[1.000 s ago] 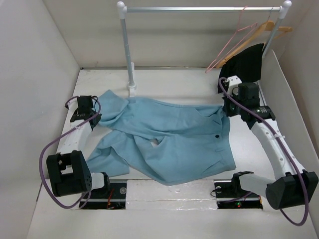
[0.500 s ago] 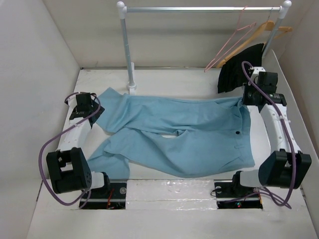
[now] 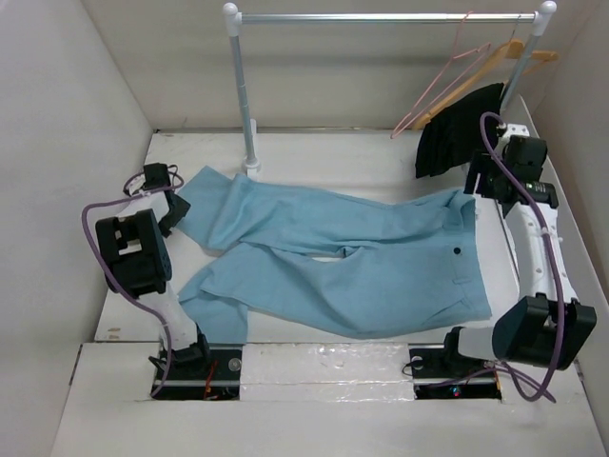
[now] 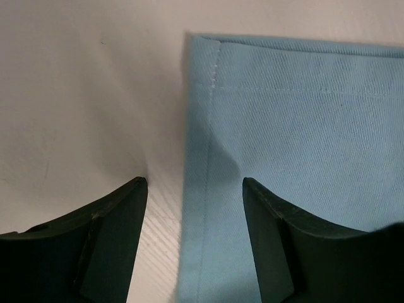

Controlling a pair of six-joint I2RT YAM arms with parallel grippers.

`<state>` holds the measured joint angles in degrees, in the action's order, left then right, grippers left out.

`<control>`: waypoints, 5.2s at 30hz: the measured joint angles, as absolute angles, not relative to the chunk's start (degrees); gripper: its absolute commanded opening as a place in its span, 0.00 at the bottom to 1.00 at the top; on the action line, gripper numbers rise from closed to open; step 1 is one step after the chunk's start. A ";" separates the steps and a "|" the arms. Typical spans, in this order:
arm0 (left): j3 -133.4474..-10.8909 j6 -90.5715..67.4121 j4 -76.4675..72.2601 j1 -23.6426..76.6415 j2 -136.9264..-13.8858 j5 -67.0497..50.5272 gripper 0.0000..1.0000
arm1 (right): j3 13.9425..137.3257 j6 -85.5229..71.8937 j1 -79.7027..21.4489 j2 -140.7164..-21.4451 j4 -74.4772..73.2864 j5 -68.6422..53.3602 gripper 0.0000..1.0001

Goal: Place the trousers on the hanger
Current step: Fold the trousers

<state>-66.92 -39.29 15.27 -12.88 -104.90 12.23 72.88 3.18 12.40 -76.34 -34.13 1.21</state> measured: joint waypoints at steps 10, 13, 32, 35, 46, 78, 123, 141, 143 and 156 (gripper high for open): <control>-57.63 -39.57 14.96 -11.62 -70.87 6.61 0.41 | 67.72 4.14 -24.25 -64.23 -28.75 -9.41 0.00; -57.78 -40.03 15.46 -11.29 -60.84 4.34 0.17 | 67.92 5.26 -43.53 -70.91 -25.15 -9.76 0.00; -81.49 -46.39 26.46 -10.33 -48.10 -6.94 0.20 | 97.45 11.86 -71.31 -120.68 -22.85 -2.04 0.60; -81.43 -46.61 26.44 -10.33 -47.48 -7.62 0.20 | 101.86 12.03 -71.31 -125.54 -24.47 -0.60 0.61; -75.81 -46.85 25.93 -10.33 -47.59 -9.50 0.20 | 108.33 12.36 -72.27 -131.66 -26.28 0.43 0.66; -74.22 -40.45 26.52 -7.29 -55.02 -8.49 0.25 | 97.27 10.37 -63.31 -93.97 -27.31 13.41 0.00; -62.50 -30.70 28.12 -4.21 -57.56 -16.36 0.34 | 76.73 1.28 -77.82 -111.81 -29.87 6.55 0.00; -103.35 -29.91 35.81 -4.36 -67.85 -6.70 0.39 | 107.66 -3.11 -76.97 -110.54 -10.81 -13.85 0.70; -104.90 -29.78 36.60 -4.51 -68.23 -5.17 0.40 | 108.36 -5.28 -76.42 -112.68 -7.01 -18.68 0.83; -79.40 -26.81 34.17 -5.08 -70.91 0.23 0.50 | 66.28 -4.05 -52.69 -76.88 -16.75 -11.53 0.00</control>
<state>-79.40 -26.81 34.17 -5.08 -70.91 0.23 66.28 -4.05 -52.69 -76.88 -16.75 -11.53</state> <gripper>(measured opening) 0.495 0.011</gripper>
